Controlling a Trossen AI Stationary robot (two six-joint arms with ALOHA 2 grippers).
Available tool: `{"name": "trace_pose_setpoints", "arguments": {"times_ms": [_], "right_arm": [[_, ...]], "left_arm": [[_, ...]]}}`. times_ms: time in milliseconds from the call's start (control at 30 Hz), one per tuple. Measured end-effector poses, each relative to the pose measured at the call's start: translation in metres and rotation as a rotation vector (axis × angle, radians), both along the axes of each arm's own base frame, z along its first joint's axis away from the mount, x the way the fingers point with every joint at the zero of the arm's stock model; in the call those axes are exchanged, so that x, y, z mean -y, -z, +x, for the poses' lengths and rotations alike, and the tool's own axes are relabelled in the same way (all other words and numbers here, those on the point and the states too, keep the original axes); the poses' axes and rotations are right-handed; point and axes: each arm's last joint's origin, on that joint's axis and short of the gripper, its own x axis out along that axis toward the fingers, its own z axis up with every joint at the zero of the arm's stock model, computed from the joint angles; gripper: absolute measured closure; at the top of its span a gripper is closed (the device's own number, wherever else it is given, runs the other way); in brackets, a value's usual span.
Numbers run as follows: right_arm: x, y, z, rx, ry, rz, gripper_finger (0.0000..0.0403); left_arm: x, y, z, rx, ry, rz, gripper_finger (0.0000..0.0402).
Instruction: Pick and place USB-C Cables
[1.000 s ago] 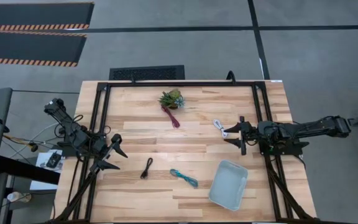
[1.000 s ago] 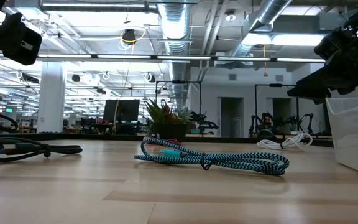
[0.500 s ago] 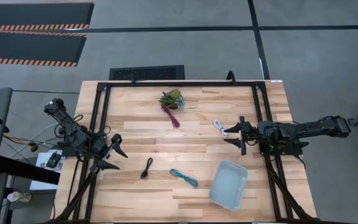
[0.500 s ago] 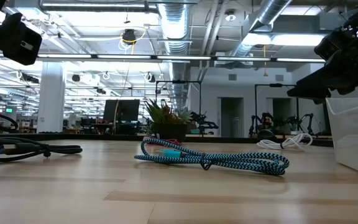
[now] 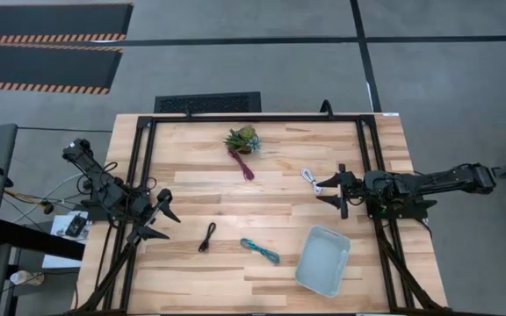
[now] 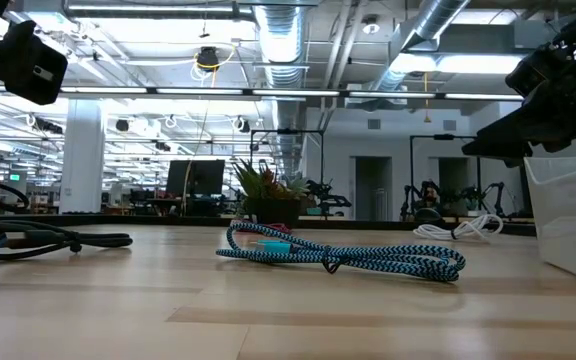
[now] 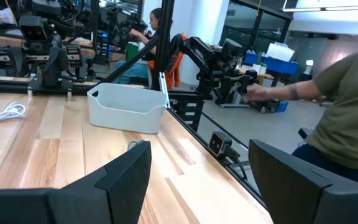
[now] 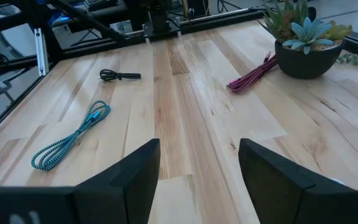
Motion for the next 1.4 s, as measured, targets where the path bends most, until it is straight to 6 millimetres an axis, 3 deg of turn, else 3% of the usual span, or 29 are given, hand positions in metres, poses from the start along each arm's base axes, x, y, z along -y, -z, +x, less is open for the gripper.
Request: {"name": "trace_pose_setpoints", "arguments": {"times_ms": [467,567,867,1100,1400], "right_arm": [[0.000,0.000,0.000,0.000,0.000,0.000,0.0159],[0.000,0.000,0.000,0.000,0.000,0.000,0.0159],[0.002,-0.001,0.000,0.006,0.031,-0.006,0.0159],[0.002,-0.001,0.000,0.006,0.038,-0.006,0.0159],[0.003,-0.001,0.000,-0.001,0.029,-0.071,0.0159]], "left_arm": [[0.000,-0.001,0.000,0.017,-0.013,0.014,0.0145],[-0.001,-0.008,0.000,0.034,-0.036,-0.130,0.0145],[-0.019,-0.035,-0.003,0.203,-0.433,-0.471,0.0145],[-0.024,-0.032,-0.003,0.174,-0.644,-0.461,0.0145],[-0.023,-0.029,-0.002,0.152,-0.677,-0.391,0.0145]]}}
